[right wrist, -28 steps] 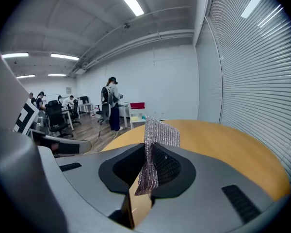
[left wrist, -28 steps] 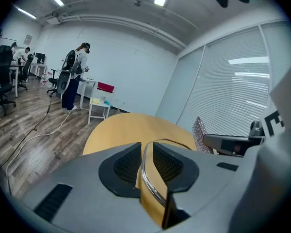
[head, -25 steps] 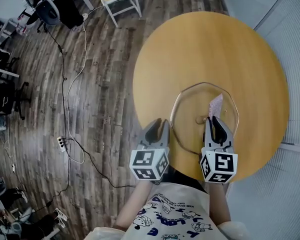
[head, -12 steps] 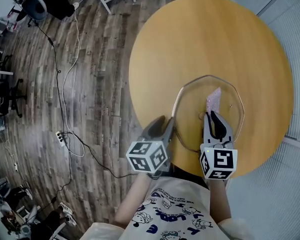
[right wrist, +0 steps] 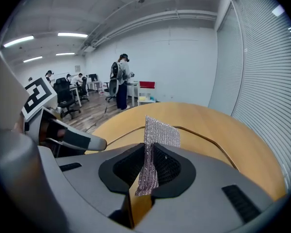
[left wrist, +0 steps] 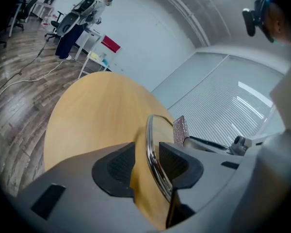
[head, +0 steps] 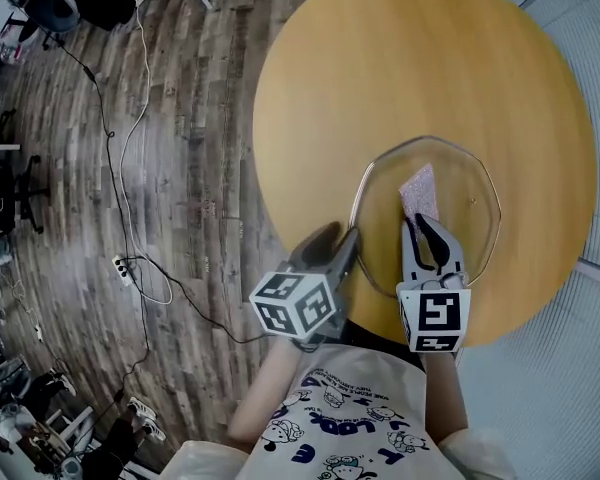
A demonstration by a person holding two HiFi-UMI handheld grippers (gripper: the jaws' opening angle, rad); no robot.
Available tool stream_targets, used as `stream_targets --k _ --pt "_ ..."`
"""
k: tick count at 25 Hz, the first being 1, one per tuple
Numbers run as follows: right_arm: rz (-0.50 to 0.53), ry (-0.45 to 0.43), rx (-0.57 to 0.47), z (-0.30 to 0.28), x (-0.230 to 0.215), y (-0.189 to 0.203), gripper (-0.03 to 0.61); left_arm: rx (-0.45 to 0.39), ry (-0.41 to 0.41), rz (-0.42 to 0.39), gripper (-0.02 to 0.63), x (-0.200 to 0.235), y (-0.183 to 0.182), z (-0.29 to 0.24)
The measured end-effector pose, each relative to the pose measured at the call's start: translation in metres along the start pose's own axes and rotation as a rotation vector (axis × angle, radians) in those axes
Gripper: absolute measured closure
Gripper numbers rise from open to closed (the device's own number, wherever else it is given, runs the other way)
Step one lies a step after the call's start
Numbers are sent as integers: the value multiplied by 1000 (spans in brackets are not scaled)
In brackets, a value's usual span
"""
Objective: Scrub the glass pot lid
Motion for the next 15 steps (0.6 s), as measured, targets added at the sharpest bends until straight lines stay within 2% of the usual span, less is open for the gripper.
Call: stream_targets --k 5,10,15 --pt "59 -17 32 -7 8 4 514 16 36 43 474 2 0 -6" --pt "105 -37 48 -8 11 8 515 34 51 33 474 -2 7 -7" --pt "237 -53 94 -8 10 11 515 39 54 76 474 -3 9 -10"
Point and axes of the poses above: the fingertips, and each gripper's own axes: z backward along the fingers, x to its left, y out of its underside, the point moved 3 cm from there along z, backward along the fingers, and after that the axes turned 1 degree about -z, right-handed, at the moved point
